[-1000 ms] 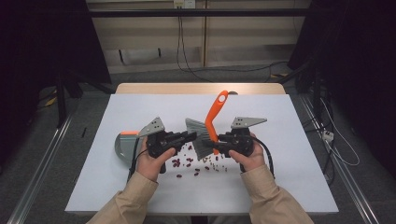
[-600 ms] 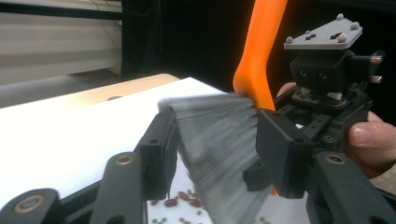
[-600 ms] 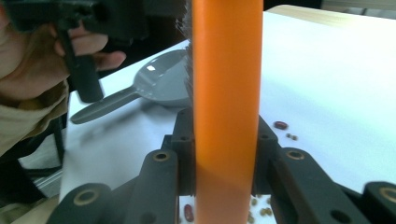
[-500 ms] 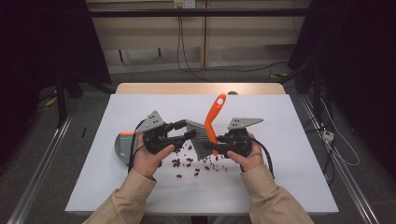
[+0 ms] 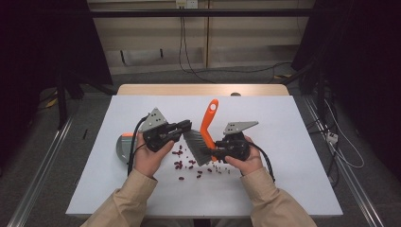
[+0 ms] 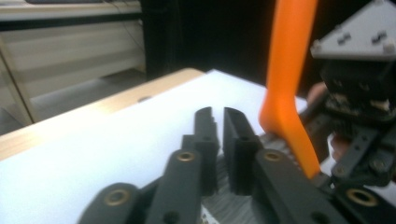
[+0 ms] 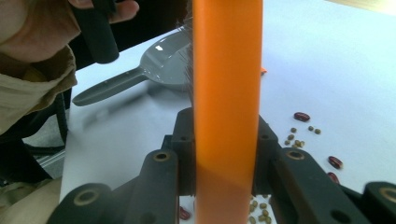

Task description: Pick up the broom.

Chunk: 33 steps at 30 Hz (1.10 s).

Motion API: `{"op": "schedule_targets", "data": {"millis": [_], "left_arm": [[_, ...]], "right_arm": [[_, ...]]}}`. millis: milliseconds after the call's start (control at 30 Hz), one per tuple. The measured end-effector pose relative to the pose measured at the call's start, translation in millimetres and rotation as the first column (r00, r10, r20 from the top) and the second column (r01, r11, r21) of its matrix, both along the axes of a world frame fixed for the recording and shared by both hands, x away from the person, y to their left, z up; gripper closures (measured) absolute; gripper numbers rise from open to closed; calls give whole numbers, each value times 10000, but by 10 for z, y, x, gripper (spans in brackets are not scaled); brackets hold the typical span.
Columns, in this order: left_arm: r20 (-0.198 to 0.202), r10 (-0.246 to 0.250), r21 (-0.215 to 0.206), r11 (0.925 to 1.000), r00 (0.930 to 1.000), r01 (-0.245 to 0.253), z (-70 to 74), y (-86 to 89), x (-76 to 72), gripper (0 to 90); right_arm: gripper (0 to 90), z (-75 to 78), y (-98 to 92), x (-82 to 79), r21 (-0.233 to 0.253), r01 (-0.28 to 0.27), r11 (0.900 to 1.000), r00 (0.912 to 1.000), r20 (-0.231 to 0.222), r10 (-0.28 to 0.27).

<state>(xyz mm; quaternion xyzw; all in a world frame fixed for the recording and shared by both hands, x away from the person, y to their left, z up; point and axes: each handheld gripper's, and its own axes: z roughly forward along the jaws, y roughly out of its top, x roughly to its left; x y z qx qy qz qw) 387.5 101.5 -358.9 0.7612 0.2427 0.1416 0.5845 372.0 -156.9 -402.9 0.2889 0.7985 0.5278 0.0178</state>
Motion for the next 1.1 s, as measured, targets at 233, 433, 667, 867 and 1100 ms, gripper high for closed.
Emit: {"op": "schedule_targets", "data": {"millis": [233, 433, 667, 867, 1100], "left_arm": [[-733, 353, 548, 9980, 9967, -313, -99, 4, 17, 900], [-1129, 263, 840, 9963, 9933, -168, -205, -16, 30, 900], [-1145, 265, 816, 9965, 9931, -172, -199, -10, 29, 900], [-871, 324, 319, 9990, 9957, -297, -133, 47, 19, 660], [-947, 367, 283, 9990, 9948, -342, -64, 131, 56, 309]], "right_arm": [[709, 32, -13, -19, -134, 103, 9999, 9998, 151, -101], [709, 63, -69, -13, 28, 440, 9990, 9988, 201, -441], [710, 97, -147, 2, -483, 909, 9947, 9957, 237, -898], [710, 203, -406, 34, -656, 1790, 9817, 9836, 320, -1772], [710, 190, -612, 50, -1164, 2413, 9634, 9704, 309, -2393]]}}
